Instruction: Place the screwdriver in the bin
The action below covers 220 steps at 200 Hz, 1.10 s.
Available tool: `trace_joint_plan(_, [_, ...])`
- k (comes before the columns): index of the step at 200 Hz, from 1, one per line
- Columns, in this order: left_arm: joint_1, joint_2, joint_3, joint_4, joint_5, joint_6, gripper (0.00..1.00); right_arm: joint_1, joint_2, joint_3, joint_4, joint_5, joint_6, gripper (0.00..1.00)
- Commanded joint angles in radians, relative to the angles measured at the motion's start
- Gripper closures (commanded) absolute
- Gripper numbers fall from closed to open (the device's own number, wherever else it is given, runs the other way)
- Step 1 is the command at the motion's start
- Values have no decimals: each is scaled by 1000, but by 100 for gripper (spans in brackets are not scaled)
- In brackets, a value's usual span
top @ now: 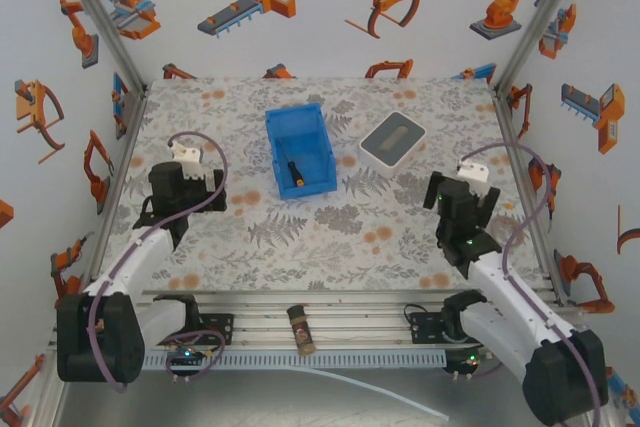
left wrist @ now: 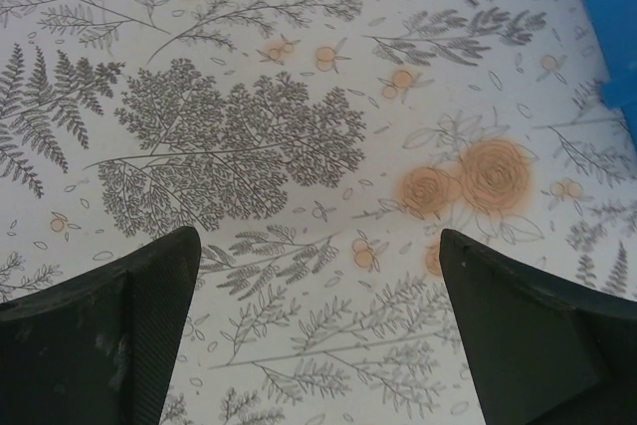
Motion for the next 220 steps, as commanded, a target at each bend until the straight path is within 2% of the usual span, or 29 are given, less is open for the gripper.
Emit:
trace_joint_plan(1, [50, 39, -44, 288, -1, -53, 3, -90, 40, -80, 298, -54, -74, 1])
trace_joint_plan(25, [85, 102, -59, 399, -6, -89, 3, -155, 150, -132, 501, -145, -92, 1])
trace_joint_plan(52, [103, 179, -70, 507, -14, -98, 3, -177, 322, -119, 648, -206, -166, 1])
trace_joint_plan(62, [107, 188, -38, 444, -20, -107, 3, -185, 381, -105, 673, -227, -182, 1])
trace_joint_plan(80, [114, 187, -42, 454, -9, -108, 3, -197, 442, -88, 728, -254, -174, 1])
trace_joint_plan(111, [115, 172, -142, 587, 12, -100, 3, -214, 594, -83, 893, -313, -172, 1])
trace_joint_plan(139, [114, 263, -185, 726, -7, -101, 3, -215, 718, -102, 1055, -374, -203, 1])
trace_joint_plan(166, [113, 368, -189, 823, -20, -115, 3, -233, 703, -98, 1019, -428, -190, 0])
trace_joint_plan(184, [114, 450, -203, 956, -16, -119, 3, -236, 703, -85, 997, -428, -186, 0])
trace_joint_plan(200, [103, 415, -163, 822, -17, -101, 3, -237, 701, -47, 925, -382, -171, 0])
trace_joint_plan(220, [98, 433, -106, 737, -8, -92, 3, -236, 701, -13, 857, -363, -164, 1])
